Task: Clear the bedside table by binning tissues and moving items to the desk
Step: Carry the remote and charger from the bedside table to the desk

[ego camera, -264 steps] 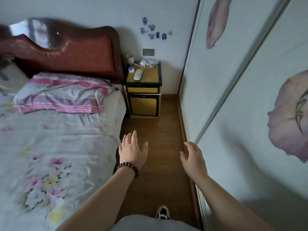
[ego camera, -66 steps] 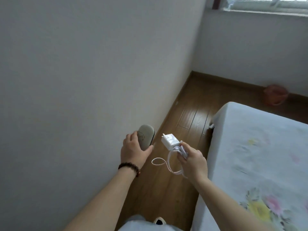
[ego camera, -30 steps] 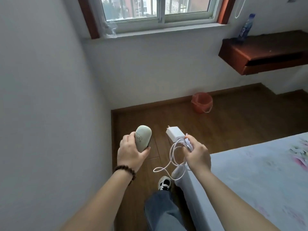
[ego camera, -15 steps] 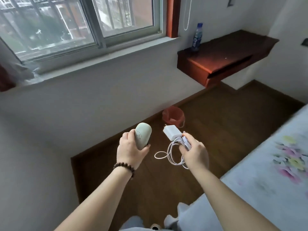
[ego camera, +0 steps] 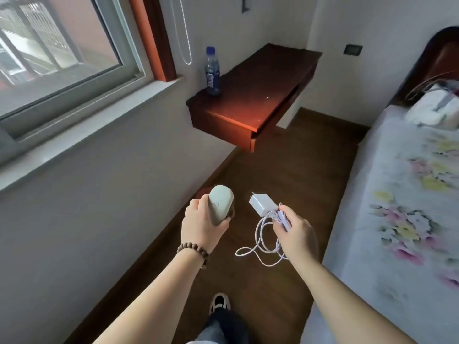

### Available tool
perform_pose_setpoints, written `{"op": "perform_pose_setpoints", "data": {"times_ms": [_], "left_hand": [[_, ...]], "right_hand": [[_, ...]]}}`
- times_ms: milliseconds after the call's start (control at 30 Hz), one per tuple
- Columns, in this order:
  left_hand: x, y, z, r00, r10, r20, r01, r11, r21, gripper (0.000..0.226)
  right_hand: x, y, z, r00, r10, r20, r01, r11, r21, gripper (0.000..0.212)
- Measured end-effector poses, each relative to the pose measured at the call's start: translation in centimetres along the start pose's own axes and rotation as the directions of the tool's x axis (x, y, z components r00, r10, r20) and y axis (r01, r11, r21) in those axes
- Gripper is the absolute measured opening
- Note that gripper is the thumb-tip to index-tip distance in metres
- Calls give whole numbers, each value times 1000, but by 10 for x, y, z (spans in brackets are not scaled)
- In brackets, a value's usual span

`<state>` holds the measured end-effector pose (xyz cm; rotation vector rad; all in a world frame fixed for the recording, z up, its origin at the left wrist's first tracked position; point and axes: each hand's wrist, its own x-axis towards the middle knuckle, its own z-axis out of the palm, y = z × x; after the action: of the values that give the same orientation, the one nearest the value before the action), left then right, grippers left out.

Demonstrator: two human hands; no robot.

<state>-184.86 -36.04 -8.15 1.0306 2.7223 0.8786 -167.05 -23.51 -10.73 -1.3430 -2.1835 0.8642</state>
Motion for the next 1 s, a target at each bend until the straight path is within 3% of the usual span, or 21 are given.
{"op": "perform_pose_setpoints", "data": {"times_ms": [267, 533, 700, 1000], "left_hand": [[170, 26, 18, 991, 107, 78, -106, 994, -16, 69], [274, 95, 88, 956, 243, 162, -229, 968, -98, 70], [341, 159, 148, 949, 275, 153, -261, 959, -110, 71], [482, 308, 236, 975, 197, 108, -188, 979, -82, 72]], "right_hand": [[128, -24, 9, 985, 97, -146, -105, 993, -46, 46], [240, 12, -27, 949, 191, -249, -215, 974, -69, 43], [337, 53, -57, 949, 186, -253, -203, 978, -43, 44], [543, 105, -133, 984, 46, -169, -57, 997, -57, 42]]}}
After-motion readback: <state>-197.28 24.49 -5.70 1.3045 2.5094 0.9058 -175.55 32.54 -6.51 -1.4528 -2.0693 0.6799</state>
